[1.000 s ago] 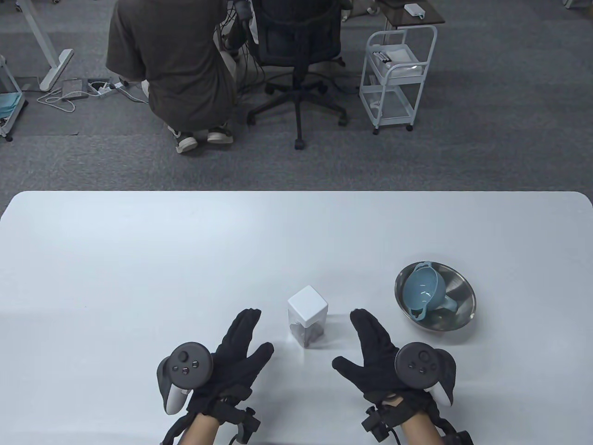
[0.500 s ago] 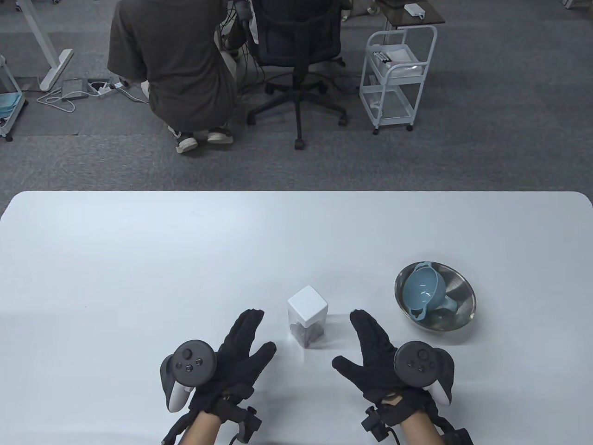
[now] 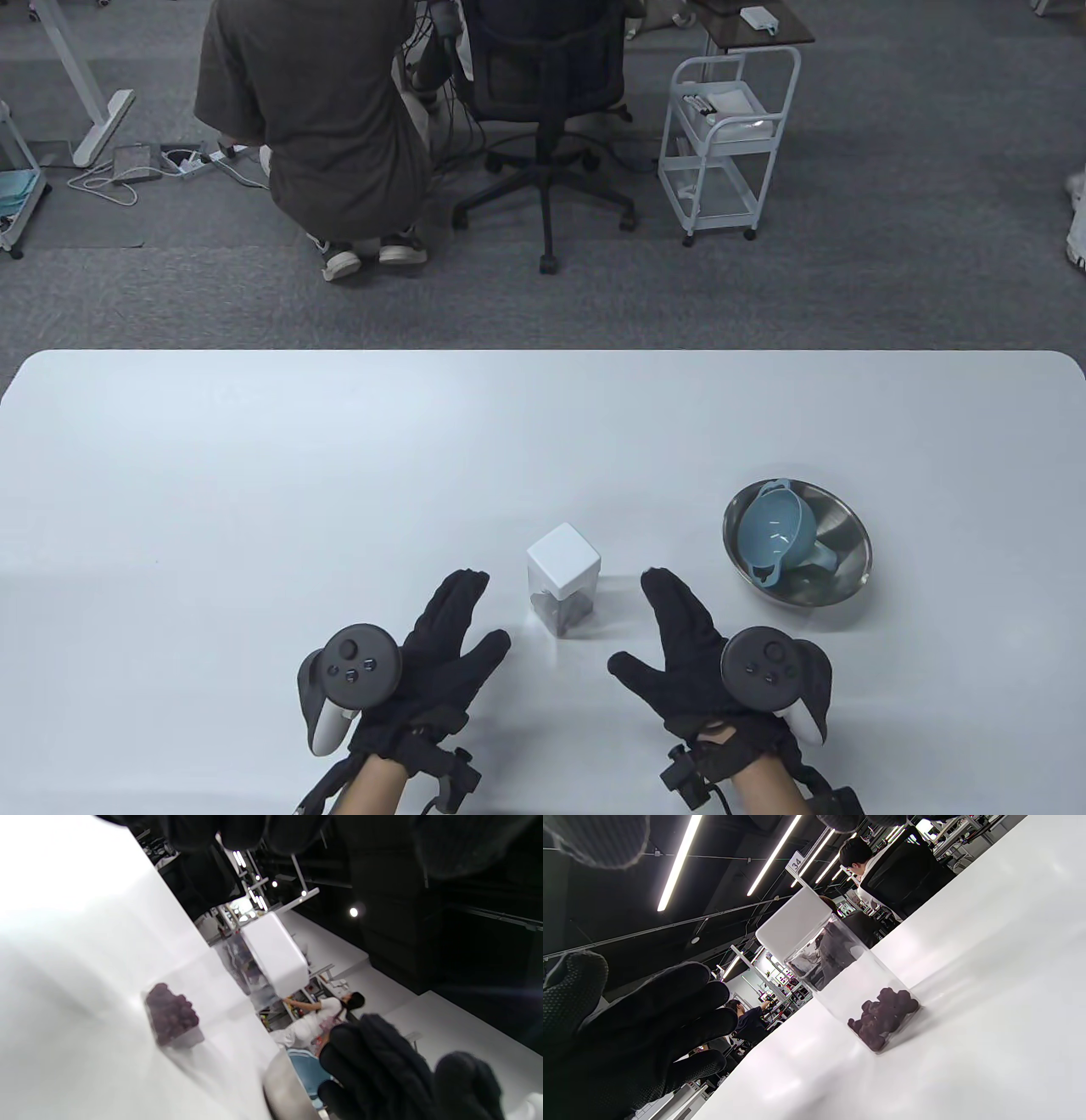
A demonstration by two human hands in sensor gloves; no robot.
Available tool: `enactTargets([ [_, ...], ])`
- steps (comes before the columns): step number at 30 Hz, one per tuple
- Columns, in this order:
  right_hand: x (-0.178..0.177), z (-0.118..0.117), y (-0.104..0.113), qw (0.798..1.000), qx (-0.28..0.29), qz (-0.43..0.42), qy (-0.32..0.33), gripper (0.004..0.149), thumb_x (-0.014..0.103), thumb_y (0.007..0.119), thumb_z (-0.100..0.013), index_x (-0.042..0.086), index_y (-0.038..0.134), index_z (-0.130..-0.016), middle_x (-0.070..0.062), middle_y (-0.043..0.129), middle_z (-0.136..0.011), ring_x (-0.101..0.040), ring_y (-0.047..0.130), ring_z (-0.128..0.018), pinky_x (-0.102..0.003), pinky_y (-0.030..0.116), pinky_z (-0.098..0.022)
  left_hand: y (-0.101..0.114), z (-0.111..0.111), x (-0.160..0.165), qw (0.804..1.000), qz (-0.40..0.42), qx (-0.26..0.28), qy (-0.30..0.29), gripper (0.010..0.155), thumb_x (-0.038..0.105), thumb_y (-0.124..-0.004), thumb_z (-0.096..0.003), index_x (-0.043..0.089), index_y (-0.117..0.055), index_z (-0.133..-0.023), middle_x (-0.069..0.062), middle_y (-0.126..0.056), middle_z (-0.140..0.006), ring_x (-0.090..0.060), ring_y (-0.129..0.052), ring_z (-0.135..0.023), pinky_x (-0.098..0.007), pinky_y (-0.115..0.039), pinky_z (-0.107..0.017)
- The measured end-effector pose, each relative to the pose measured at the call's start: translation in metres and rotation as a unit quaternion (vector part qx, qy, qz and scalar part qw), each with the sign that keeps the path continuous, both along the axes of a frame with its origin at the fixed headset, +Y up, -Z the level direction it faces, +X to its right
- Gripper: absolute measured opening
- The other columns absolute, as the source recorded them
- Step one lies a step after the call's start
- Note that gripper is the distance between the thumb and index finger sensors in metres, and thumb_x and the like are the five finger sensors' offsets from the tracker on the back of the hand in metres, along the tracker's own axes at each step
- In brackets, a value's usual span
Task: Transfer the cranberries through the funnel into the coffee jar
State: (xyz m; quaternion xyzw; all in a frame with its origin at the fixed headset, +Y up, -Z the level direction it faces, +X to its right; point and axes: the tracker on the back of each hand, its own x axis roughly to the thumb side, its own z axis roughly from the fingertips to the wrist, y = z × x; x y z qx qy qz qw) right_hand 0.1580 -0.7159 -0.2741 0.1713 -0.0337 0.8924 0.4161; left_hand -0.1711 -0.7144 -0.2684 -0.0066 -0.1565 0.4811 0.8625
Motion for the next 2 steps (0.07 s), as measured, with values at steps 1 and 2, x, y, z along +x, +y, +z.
enactTargets([
  [1,-0.0002,0.0001,-0.0001,1.0,-0.001,0.0,0.0,0.098,0.07,0.076,-0.045,0.007,0.035,-0.108,-0.023,0.041,-0.117,-0.05,0.045,-0.105,-0.061,0.05,-0.071,-0.0002,-0.0002,-0.0002,1.0,0.0,0.001,0.0,0.088,0.072,-0.064,-0.0498,0.017,-0.048,-0.117,-0.019,-0.043,-0.123,-0.054,-0.053,-0.112,-0.071,-0.049,-0.074],
  [2,-0.0006,-0.0001,-0.0004,1.0,-0.002,0.001,0.001,0.098,0.07,0.076,-0.045,0.007,0.035,-0.108,-0.023,0.041,-0.117,-0.05,0.045,-0.105,-0.061,0.05,-0.071,-0.0002,-0.0003,-0.0003,1.0,-0.001,0.001,0.001,0.088,0.072,-0.064,-0.0497,0.017,-0.048,-0.116,-0.019,-0.043,-0.123,-0.054,-0.053,-0.111,-0.071,-0.049,-0.074],
])
